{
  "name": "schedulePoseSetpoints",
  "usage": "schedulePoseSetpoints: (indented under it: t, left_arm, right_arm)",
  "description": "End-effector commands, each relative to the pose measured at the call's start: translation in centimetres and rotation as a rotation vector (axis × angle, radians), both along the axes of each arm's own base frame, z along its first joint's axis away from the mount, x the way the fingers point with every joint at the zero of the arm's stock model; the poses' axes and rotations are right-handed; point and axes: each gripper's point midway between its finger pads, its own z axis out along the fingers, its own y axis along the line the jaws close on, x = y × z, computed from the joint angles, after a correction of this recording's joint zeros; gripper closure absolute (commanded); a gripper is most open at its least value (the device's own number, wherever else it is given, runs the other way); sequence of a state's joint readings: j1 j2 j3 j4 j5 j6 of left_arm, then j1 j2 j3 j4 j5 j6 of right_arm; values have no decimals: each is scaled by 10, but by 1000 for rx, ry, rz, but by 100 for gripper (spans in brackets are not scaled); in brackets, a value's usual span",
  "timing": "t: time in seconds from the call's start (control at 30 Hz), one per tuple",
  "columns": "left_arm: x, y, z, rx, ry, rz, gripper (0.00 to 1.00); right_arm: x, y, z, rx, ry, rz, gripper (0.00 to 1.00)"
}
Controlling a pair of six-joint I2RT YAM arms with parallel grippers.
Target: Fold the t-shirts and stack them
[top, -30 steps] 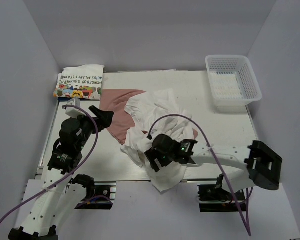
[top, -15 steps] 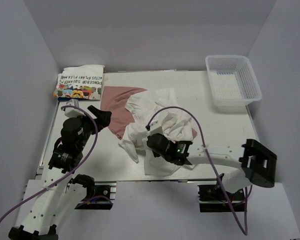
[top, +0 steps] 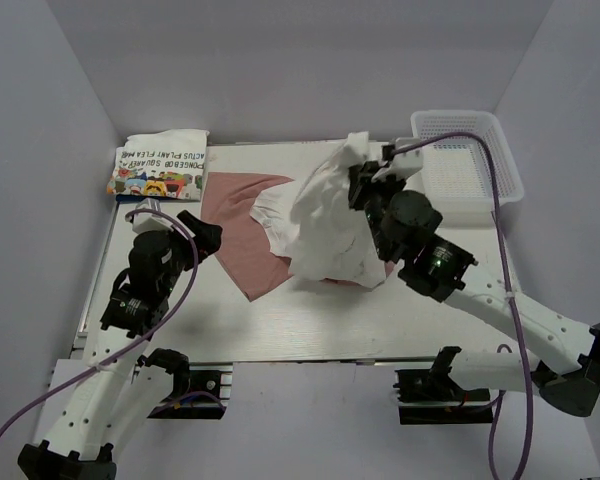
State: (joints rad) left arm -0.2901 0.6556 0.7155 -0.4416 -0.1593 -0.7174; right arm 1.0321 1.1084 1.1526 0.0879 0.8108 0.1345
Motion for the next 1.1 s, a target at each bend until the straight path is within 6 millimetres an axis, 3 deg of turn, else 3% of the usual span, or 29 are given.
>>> schedulePoseSetpoints:
  t: [0.0,0.03,0.07,0.1,0.2,0.23,0.27,0.3,0.33,0.37,0.4,0.47,0.5,0.53,0.57,0.6,0.63,0.67,0.7,0.73,0.77,0.8,0.83,0.9,0.93,0.97,1.0,1.03,1.07]
  left_arm:
    - [1,4,12,-9,-11,33,0]
    - [1,4,7,-2,10,33,0]
    - [2,6,11,-2,1,42,0]
    - [4,5,8,3,14,42,0]
    - [5,13,2,19,53,95,0]
    - [4,17,-5,26,83,116,0]
    - [5,23,-1,35,70,147,0]
    - [5,23,-1,35,70,147,0]
    - [6,25,-1,39,68,159,0]
    - [7,26,-3,46,76,167,0]
    - [8,26,2,42,66,167,0]
    - [10,29,-2,59,87,185,0]
    - [10,29,-2,59,87,185,0]
    - [11,28,-6,65,101,185,0]
    - [12,28,-8,68,110,185,0]
    - [14,28,-13,74,124,185,0]
    - [15,27,-15,78,133,185,0]
    - [16,27,-18,82,143,185,0]
    - [18,26,-23,89,161,184,0]
    - [19,26,-26,93,170,184,0]
    - [20,26,-28,106,178,180,0]
    - [21,26,-27,103,170,180,0]
    - [22,24,-30,103,184,170,0]
    - [27,23,-33,107,187,165,0]
    - [27,23,-33,107,187,165,0]
    - [28,23,-37,120,200,161,0]
    - [30,23,-32,117,190,161,0]
    - [32,22,-32,118,194,161,0]
    - [30,23,-35,124,209,161,0]
  right_arm:
    - [33,-72,82,41,-187,-293,100]
    - [42,-75,86,28,-194,-322,100]
    - [47,-80,116,61,-237,-337,100]
    - [68,-99,117,-11,-242,-416,100]
    - [94,-124,171,-48,-329,-528,100]
    - [103,-139,176,-80,-334,-592,100]
    - [139,-134,155,-163,-293,-619,100]
    - [134,-149,193,-109,-351,-659,100]
    - [146,-172,195,-159,-345,-725,100]
    - [181,-162,168,-233,-294,-725,100]
    - [174,-176,201,-180,-349,-761,100]
    - [199,-206,197,-226,-333,-836,100]
    - [210,-210,195,-226,-332,-852,100]
    - [224,-236,185,-250,-313,-900,100]
    - [228,-243,185,-246,-316,-904,100]
    - [235,-259,178,-233,-306,-922,100]
    - [253,-258,154,-272,-258,-885,100]
    - [262,-276,147,-224,-256,-876,100]
    - [273,-277,137,-225,-248,-836,100]
    - [290,-280,103,-250,-194,-813,100]
    - [299,-297,93,-227,-192,-797,100]
    - [308,-297,83,-242,-192,-762,100]
    - [330,-299,39,-277,-132,-738,100]
    - [364,-303,-19,-292,-43,-651,100]
    - [368,-329,-43,-287,20,-665,100]
    - [373,-329,-55,-279,45,-640,100]
    - [384,-332,-95,-219,116,-620,100]
    - [383,-337,-116,-221,179,-611,100]
    - [383,-332,-138,-194,226,-570,89]
